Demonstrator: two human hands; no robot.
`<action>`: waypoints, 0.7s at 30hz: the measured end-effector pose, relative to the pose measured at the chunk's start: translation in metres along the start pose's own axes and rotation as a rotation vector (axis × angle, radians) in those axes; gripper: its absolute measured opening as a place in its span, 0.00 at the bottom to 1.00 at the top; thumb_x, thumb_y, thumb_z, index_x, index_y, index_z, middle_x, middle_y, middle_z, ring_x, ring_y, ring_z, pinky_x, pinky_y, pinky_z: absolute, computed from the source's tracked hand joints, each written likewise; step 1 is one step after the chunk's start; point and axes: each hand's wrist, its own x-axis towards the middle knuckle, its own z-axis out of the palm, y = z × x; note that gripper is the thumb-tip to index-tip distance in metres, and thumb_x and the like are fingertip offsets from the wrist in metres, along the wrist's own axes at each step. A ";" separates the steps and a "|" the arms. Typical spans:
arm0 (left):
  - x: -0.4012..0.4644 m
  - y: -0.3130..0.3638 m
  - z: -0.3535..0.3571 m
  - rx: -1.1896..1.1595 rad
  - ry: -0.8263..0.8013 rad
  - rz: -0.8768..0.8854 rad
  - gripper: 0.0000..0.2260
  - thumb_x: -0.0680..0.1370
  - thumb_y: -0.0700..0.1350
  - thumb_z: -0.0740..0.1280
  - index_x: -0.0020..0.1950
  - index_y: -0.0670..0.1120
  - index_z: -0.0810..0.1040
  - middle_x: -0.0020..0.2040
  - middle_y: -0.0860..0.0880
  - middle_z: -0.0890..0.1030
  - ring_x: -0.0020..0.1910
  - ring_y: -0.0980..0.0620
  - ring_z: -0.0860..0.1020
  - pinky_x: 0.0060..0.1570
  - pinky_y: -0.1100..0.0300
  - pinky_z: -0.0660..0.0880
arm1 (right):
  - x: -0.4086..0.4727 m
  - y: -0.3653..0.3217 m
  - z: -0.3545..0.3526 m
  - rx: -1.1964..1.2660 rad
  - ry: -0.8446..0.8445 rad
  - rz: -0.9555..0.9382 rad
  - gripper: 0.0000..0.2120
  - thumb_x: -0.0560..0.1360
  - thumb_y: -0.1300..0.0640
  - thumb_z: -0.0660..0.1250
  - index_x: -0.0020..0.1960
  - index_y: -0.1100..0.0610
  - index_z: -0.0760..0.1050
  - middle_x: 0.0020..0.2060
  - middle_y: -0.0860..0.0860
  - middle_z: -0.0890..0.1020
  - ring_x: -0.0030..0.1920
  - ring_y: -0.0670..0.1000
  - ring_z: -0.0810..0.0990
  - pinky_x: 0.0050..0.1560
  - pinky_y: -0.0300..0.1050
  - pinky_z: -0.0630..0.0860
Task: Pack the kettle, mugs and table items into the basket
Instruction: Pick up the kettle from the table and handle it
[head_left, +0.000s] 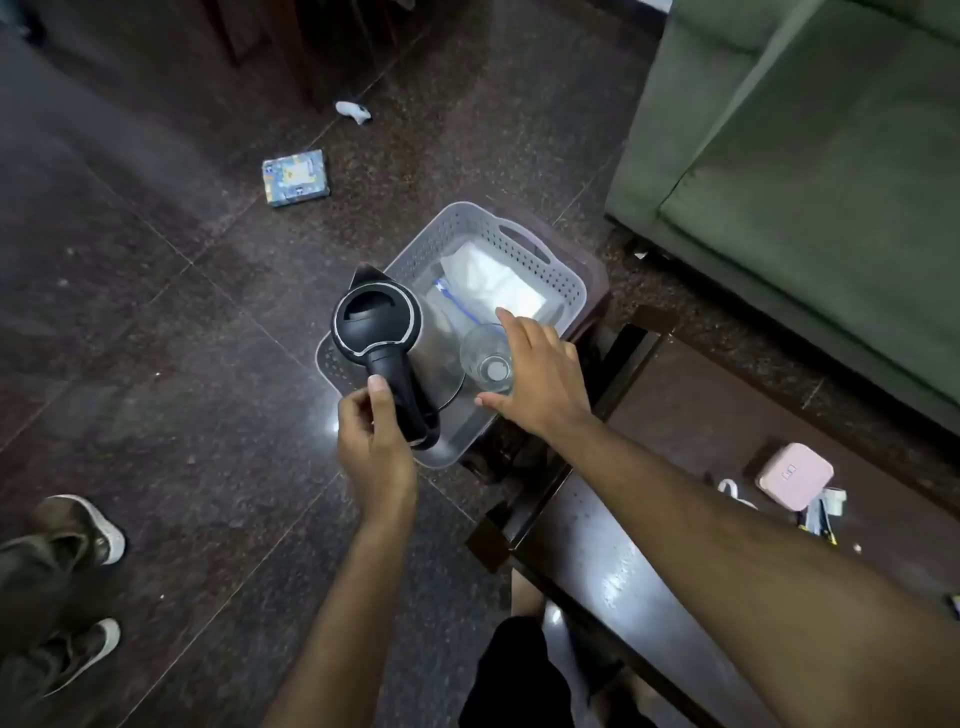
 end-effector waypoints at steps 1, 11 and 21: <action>0.002 0.005 0.000 -0.021 -0.014 -0.036 0.14 0.79 0.60 0.63 0.40 0.53 0.76 0.36 0.58 0.79 0.34 0.67 0.75 0.38 0.71 0.71 | 0.004 0.000 0.002 0.001 -0.014 -0.010 0.55 0.64 0.35 0.79 0.81 0.52 0.55 0.71 0.49 0.70 0.70 0.55 0.70 0.69 0.56 0.68; 0.001 -0.011 0.015 -0.142 -0.168 -0.105 0.25 0.82 0.59 0.62 0.42 0.39 0.83 0.42 0.43 0.88 0.45 0.42 0.85 0.52 0.53 0.80 | 0.029 0.000 0.016 0.027 -0.107 0.052 0.50 0.63 0.39 0.81 0.77 0.49 0.60 0.70 0.48 0.73 0.71 0.55 0.69 0.68 0.55 0.66; 0.002 -0.007 0.017 -0.303 -0.214 -0.166 0.17 0.79 0.57 0.67 0.35 0.48 0.75 0.27 0.48 0.74 0.27 0.53 0.71 0.31 0.64 0.71 | 0.022 -0.002 0.014 0.126 -0.082 0.056 0.43 0.64 0.51 0.82 0.73 0.53 0.64 0.63 0.54 0.77 0.63 0.57 0.77 0.64 0.54 0.74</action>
